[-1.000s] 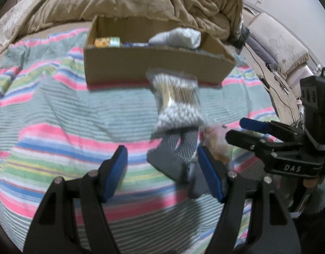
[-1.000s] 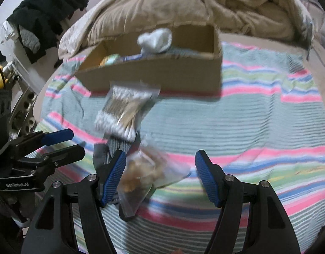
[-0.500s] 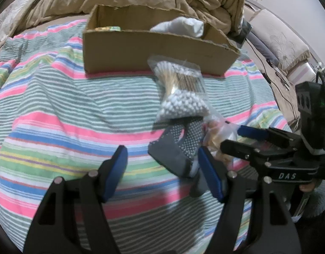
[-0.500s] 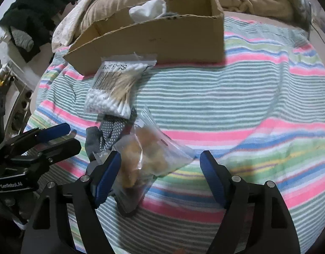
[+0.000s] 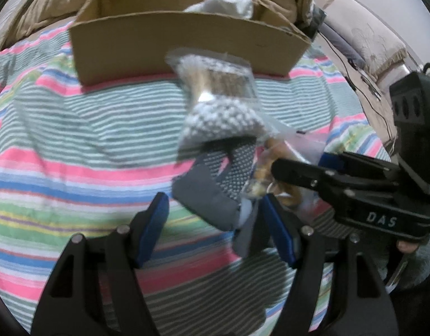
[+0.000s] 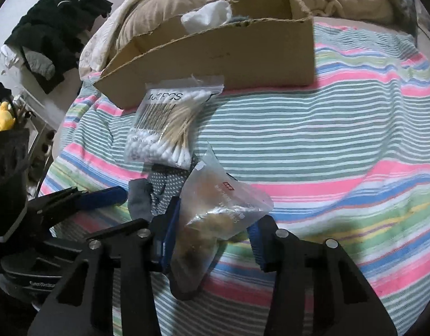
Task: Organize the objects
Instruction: 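Grasp the grey dotted gloves with the left tool while the right tool grasps the snack bag, then place the dotted gloves and snack bag into the box and open both tools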
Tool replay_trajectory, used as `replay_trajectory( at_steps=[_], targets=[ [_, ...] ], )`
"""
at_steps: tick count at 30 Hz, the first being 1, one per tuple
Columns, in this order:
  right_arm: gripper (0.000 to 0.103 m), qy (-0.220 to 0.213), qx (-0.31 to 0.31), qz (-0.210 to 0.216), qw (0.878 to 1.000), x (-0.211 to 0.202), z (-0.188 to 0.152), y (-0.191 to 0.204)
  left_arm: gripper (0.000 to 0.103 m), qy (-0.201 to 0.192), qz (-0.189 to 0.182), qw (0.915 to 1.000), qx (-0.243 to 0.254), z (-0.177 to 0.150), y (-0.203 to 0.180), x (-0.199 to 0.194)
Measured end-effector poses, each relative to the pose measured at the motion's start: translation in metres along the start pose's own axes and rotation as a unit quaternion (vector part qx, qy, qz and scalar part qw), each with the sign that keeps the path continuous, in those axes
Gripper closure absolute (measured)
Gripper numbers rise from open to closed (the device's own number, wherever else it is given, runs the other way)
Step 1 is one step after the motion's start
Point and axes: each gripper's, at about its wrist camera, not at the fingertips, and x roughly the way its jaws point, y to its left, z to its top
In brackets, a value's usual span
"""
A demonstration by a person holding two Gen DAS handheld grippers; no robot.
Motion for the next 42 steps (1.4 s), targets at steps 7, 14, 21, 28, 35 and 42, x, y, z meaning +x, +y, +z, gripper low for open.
replay_trajectory(
  at_steps=[7, 14, 21, 28, 35, 42],
  targets=[
    [0.058, -0.047, 0.013, -0.015, 0.999, -0.043, 0.004, -0.024, 0.032, 0.004, 0.023, 0.9995, 0.019, 0.009, -0.018, 0.017],
    [0.058, -0.078, 0.032, -0.018, 0.996, -0.065, 0.011, -0.046, 0.054, 0.003, 0.038, 0.9969, 0.069, 0.008, -0.037, 0.017],
    [0.058, -0.087, 0.032, -0.017, 0.996, -0.067, 0.013, -0.043, 0.079, -0.024, 0.025, 0.9971, 0.068, 0.009, -0.036, 0.006],
    [0.058, -0.109, 0.03, -0.024, 0.993, -0.084, 0.018, -0.046, 0.08, -0.054, 0.006, 0.9971, 0.053, 0.008, -0.032, -0.023],
    [0.058, -0.121, 0.021, -0.026, 0.992, -0.093, 0.026, -0.041, 0.08, -0.089, -0.018, 0.9954, 0.029, 0.011, -0.025, -0.06],
    [0.058, -0.13, 0.01, -0.026, 0.991, -0.097, 0.038, -0.034, 0.08, -0.127, -0.026, 0.9915, 0.016, 0.023, -0.015, -0.091]
  ],
)
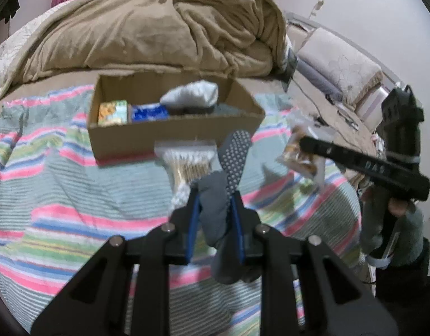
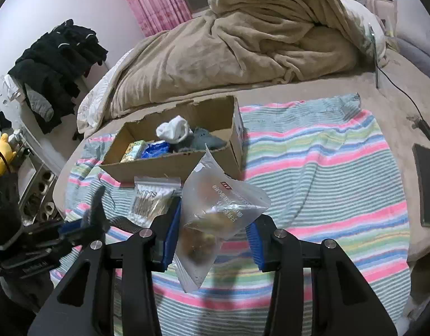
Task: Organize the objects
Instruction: 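Place the dotted gloves and snack bag into the box and open both tools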
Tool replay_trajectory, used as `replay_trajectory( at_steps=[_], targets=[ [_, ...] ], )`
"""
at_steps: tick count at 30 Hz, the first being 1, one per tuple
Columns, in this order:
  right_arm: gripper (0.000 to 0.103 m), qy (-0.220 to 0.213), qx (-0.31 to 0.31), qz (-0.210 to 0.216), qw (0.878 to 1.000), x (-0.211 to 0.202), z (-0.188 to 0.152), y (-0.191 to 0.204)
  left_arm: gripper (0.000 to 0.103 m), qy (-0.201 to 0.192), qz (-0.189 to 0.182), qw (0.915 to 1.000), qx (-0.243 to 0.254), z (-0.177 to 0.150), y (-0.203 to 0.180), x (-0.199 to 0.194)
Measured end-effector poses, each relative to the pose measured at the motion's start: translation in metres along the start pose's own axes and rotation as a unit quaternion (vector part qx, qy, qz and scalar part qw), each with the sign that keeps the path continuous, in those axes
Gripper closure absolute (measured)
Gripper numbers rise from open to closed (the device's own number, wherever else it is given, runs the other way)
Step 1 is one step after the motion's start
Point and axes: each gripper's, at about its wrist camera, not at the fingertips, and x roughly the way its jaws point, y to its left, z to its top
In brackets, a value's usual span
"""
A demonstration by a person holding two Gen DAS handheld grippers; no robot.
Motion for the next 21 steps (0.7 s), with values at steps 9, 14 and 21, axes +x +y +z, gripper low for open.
replay_trajectory(
  at_steps=[9, 14, 21],
  targets=[
    [0.058, -0.018, -0.018, 0.003, 1.0, 0.002, 0.025, 0.01, 0.08, -0.046, 0.0, 0.9989, -0.007, 0.03, 0.011, -0.019],
    [0.058, -0.03, -0.027, 0.005, 0.999, 0.004, 0.043, 0.015, 0.08, -0.065, 0.005, 0.9979, -0.003, 0.048, 0.019, -0.025],
    [0.058, -0.037, -0.042, 0.009, 0.998, 0.012, 0.061, 0.024, 0.08, -0.08, 0.011, 0.9968, 0.006, 0.066, 0.025, -0.025]
  ],
)
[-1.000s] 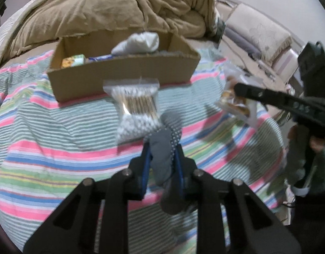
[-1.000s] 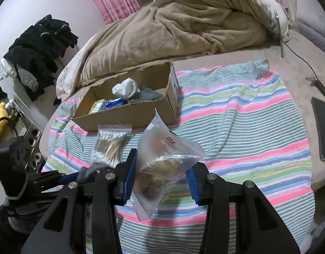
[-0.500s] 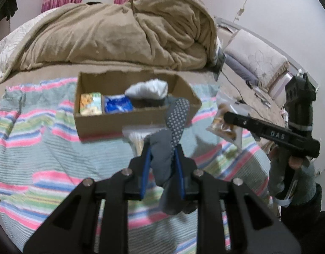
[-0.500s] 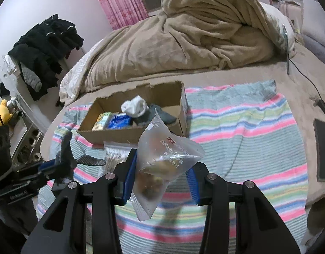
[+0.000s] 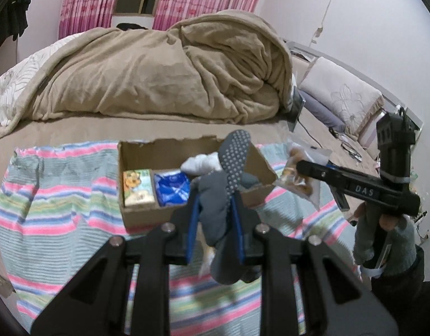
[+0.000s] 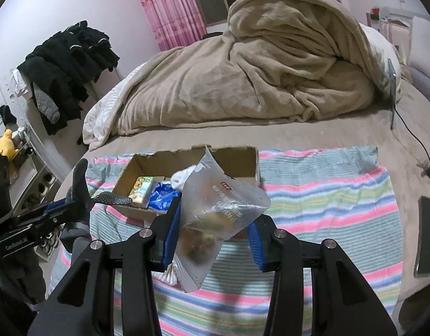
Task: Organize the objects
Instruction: 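Place the dotted gloves and snack bag into the box and open both tools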
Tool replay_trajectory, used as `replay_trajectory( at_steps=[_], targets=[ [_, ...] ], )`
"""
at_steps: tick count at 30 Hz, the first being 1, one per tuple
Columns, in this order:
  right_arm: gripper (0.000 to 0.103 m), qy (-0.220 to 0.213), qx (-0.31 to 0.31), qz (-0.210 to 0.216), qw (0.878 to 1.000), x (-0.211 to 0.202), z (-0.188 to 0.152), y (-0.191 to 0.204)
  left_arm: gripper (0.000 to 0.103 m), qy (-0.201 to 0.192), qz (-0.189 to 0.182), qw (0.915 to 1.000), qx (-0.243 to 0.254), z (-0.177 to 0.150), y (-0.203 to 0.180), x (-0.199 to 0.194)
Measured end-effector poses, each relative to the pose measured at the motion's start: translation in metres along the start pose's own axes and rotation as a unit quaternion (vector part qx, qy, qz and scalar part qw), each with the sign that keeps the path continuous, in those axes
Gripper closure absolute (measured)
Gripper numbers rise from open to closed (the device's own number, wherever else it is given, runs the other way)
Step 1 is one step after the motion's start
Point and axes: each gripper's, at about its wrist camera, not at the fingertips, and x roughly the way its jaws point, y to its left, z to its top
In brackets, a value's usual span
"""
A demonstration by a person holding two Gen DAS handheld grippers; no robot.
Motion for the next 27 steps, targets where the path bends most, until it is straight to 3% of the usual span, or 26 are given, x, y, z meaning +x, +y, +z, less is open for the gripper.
replay_trajectory(
  at_steps=[12, 27],
  targets=[
    [0.058, -0.002, -0.009, -0.002, 1.0, 0.023, 0.021, 0.0, 0.08, -0.013, 0.015, 0.9997, 0.011, 0.023, 0.016, 0.024],
    [0.058, 0.031, -0.024, -0.026, 0.999, 0.084, 0.034, -0.01, 0.08, 0.008, 0.058, 0.9982, 0.017, 0.042, 0.041, 0.088]
  ],
)
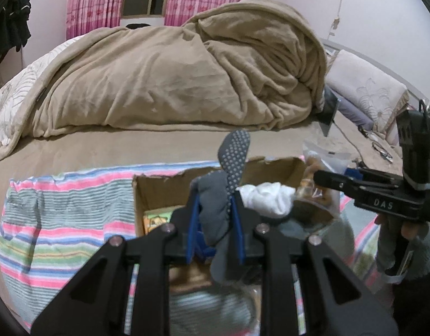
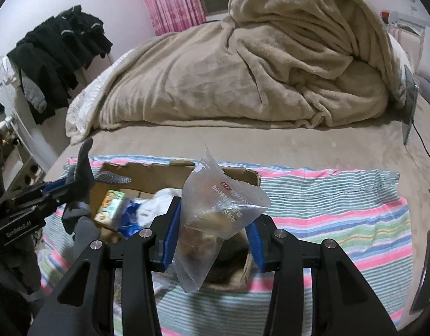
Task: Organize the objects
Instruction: 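Place the dotted gloves and snack bag into the box and open both tools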
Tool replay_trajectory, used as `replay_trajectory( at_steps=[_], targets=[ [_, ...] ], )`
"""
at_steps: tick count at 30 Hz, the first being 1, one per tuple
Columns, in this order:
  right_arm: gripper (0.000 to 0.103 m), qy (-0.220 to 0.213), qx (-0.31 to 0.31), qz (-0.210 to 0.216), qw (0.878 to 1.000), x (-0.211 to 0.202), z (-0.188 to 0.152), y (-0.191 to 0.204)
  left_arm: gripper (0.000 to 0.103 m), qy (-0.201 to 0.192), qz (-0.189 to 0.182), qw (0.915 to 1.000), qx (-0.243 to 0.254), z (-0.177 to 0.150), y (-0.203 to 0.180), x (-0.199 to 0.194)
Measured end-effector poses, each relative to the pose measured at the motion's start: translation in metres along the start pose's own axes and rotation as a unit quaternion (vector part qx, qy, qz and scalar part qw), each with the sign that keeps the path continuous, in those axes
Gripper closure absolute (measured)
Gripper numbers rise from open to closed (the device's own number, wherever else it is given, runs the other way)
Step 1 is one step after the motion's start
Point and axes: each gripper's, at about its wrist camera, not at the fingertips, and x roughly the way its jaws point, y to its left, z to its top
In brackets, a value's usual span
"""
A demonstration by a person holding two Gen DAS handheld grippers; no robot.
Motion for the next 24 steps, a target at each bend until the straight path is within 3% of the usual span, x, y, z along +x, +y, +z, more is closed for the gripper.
replay_trajectory(
  at_steps=[5, 15, 18, 24],
  targets=[
    [0.058, 0.008, -0.009, -0.008, 1.0, 0.017, 0.003, -0.001, 0.08, 0.011, 0.005, 0.9999, -0.002, 0.001, 0.001, 0.022],
    [0.053, 0.028, -0.02, -0.017, 0.999, 0.04, -0.004, -0.003, 0.077, 0.089, 0.02, 0.9958, 0.007, -0.018, 0.0, 0.071],
    [0.05, 0.028, -0.022, -0.016, 0.999, 0.04, -0.003, -0.002, 0.075, 0.096, 0.025, 0.995, 0.006, -0.022, 0.001, 0.076],
    [0.024, 0.019, -0.033, -0.003, 0.999, 0.031, -0.003, 0.006, 0.068, 0.092, 0.031, 0.9952, 0.002, -0.018, 0.0, 0.066]
  ],
)
